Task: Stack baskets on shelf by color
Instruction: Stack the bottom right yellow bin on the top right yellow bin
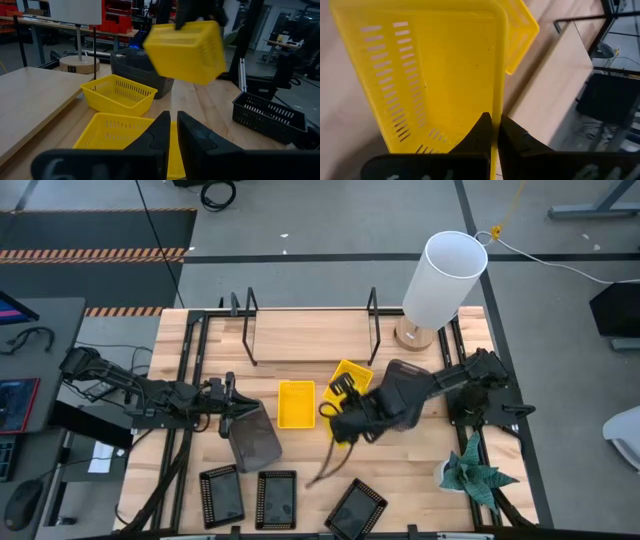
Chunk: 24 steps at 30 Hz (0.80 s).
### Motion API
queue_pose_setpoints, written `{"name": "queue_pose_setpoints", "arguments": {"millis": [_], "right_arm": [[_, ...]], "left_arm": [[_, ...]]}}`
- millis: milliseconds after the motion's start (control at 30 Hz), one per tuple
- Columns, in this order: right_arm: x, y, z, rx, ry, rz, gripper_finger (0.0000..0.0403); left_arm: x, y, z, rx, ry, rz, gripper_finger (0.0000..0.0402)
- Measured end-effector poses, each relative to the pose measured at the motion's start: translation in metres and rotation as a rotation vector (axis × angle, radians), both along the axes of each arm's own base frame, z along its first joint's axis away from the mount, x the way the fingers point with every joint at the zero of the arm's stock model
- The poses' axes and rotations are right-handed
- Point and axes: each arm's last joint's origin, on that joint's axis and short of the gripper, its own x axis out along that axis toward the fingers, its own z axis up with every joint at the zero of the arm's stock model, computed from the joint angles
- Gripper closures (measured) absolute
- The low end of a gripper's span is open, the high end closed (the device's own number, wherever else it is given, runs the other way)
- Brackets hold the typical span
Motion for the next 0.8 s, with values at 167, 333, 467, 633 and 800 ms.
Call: {"name": "queue_pose_setpoints", "arguments": {"millis": [167,333,467,633,800], "right_arm": [[0.009,-0.038,0.000,-0.055,0.074,0.051,0.0390],[0.014,-0.070,-0.001,-0.042,0.135,0.102,0.0390],[0.016,-0.087,-0.001,-0.033,0.176,0.184,0.0390],[0.022,-0.100,-0.011,-0.014,0.219,0.226,0.0390],[0.031,-0.105,-0.031,-0.031,0.295,0.252,0.0386]], "left_arm": [[0.000,0.000,0.000,0.000,-0.001,0.000,0.0367],[0.000,0.000,0.000,0.000,0.000,0.000,0.0372],[0.000,0.000,0.000,0.000,0.000,0.000,0.0368],[0.000,0.000,0.000,0.000,0.000,0.000,0.0362],[0.000,0.000,0.000,0.000,-0.001,0.000,0.0362]]}}
